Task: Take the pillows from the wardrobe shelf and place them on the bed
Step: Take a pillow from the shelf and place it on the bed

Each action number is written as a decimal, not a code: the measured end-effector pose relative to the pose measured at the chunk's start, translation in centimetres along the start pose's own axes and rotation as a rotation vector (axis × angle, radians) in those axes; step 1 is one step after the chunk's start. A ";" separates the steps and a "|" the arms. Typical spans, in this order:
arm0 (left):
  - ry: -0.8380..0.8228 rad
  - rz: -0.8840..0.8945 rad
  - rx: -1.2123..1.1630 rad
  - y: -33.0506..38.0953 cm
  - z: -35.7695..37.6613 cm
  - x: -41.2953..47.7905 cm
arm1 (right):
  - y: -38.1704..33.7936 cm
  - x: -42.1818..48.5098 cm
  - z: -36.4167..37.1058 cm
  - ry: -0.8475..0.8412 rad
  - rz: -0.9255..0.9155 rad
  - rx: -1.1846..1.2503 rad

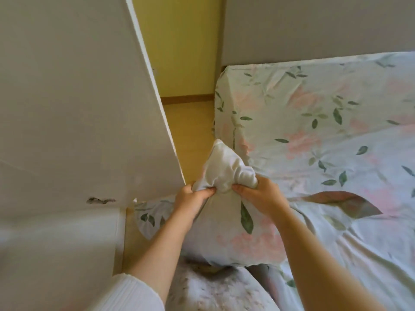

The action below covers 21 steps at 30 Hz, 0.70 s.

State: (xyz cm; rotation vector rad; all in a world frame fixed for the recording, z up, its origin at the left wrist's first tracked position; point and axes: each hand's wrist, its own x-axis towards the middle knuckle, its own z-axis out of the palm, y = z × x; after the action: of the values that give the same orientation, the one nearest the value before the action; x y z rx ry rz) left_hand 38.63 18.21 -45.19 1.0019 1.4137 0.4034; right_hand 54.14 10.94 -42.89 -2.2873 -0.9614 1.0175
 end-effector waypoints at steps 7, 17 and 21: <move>-0.128 0.105 0.028 4.3 6.4 1.3 | 2.0 0.8 -5.6 0.163 0.057 0.113; -0.258 0.273 -0.038 15.8 18.4 3.0 | 2.7 6.9 -19.6 0.363 -0.032 0.167; -0.239 0.402 -0.025 20.4 20.7 4.0 | 1.1 9.0 -23.5 0.437 -0.074 0.173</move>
State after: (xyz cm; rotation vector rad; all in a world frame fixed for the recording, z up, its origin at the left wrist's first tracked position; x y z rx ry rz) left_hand 65.08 25.68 -34.97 1.2729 0.9896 0.5725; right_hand 77.14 14.11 -33.02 -2.1812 -0.7365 0.5118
